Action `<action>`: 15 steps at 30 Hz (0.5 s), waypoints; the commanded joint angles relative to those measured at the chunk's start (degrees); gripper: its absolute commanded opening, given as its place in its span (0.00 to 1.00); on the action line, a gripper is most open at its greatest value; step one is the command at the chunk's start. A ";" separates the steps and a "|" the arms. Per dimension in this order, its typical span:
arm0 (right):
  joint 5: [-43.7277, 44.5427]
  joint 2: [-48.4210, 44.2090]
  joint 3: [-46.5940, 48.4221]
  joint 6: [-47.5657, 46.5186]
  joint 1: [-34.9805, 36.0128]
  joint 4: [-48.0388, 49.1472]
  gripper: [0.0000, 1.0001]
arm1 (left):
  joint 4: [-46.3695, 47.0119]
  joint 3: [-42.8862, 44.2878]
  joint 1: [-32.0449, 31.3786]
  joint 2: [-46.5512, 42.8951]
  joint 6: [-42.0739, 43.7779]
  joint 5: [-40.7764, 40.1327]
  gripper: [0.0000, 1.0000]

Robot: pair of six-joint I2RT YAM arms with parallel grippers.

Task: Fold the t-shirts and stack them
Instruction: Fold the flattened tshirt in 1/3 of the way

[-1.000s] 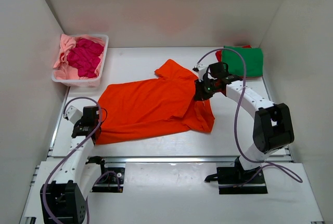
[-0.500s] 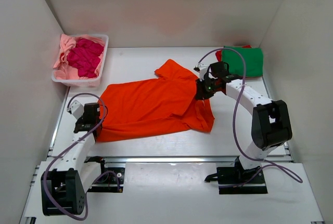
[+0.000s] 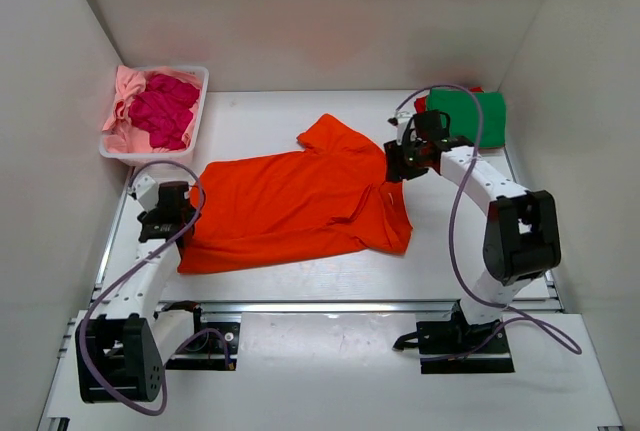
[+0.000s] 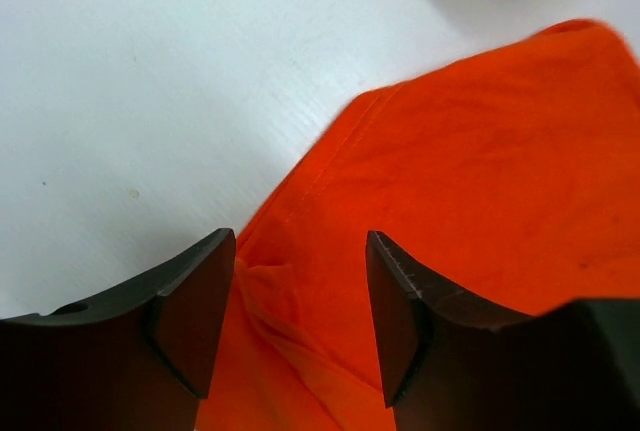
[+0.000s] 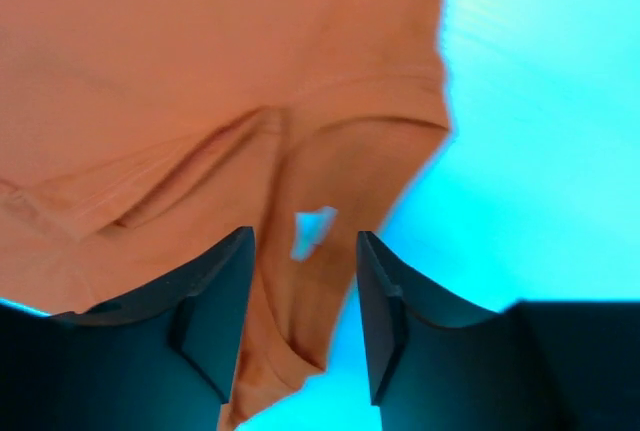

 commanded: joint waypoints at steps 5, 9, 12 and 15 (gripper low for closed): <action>2.11 -17.10 -10.20 4.55 -0.65 -2.79 0.34 | -18.01 11.54 -0.42 2.16 0.72 5.23 0.57; 1.84 -21.86 -17.24 6.22 4.35 -6.39 0.33 | -25.74 11.29 -2.25 3.74 -2.79 8.83 0.60; 1.59 -25.81 -22.25 9.64 6.47 -5.96 0.32 | -28.39 8.75 -2.97 3.75 -6.22 10.68 0.61; 2.19 -28.28 -26.48 11.66 8.58 -5.69 0.30 | -28.84 6.90 -4.73 4.79 -10.00 11.13 0.61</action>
